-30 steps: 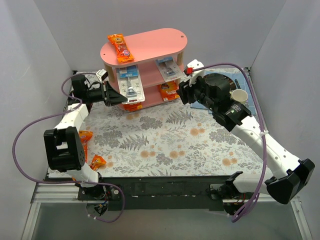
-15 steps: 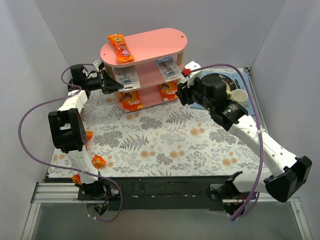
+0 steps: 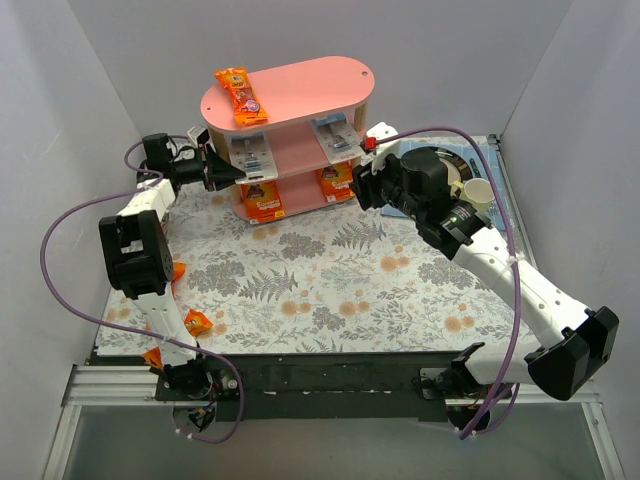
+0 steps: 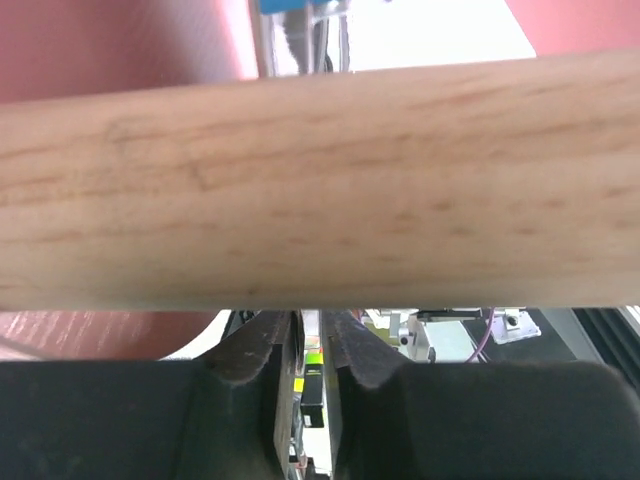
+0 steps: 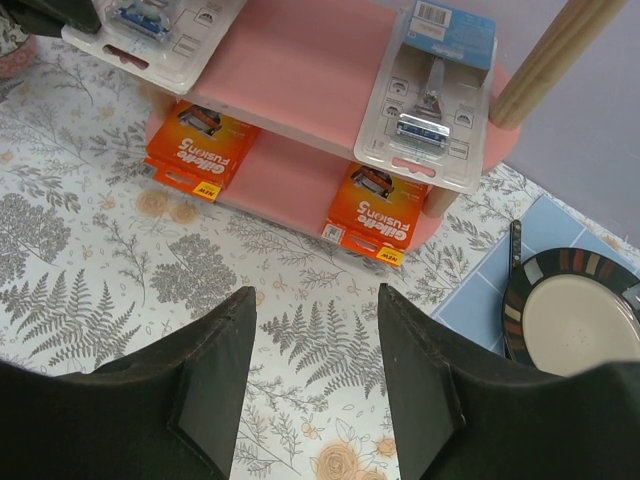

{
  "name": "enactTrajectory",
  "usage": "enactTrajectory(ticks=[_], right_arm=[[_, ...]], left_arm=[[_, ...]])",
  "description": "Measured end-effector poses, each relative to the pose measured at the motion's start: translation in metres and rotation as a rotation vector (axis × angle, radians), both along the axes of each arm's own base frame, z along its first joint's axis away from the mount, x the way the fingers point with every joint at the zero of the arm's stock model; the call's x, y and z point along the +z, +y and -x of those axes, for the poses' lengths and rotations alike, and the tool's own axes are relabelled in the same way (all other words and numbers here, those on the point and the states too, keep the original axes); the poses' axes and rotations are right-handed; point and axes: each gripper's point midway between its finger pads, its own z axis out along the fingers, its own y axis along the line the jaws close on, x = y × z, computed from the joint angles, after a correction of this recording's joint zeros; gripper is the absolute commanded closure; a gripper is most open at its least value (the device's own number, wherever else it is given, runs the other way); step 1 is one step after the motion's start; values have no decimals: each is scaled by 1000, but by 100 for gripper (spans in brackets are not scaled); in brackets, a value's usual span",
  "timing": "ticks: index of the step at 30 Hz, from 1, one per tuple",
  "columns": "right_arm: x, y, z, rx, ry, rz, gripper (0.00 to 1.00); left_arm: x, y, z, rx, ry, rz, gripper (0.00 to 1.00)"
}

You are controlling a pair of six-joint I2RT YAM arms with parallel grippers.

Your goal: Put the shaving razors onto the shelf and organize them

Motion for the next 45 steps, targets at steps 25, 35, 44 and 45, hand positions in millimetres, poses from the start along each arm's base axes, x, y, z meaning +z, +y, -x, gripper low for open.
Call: enactTrajectory(ticks=[25, 35, 44, 45], right_arm=[[-11, 1, -7, -11, 20, 20, 41], [-11, 1, -7, -10, 20, 20, 41], [-12, 1, -7, -11, 20, 20, 41], [-12, 1, -7, -11, 19, 20, 41]], left_arm=[[-1, 9, -6, 113, 30, -84, 51], [-4, 18, -4, 239, -3, -261, 46], [-1, 31, 10, 319, -73, -417, 99], [-2, 31, 16, 314, -82, -426, 100]])
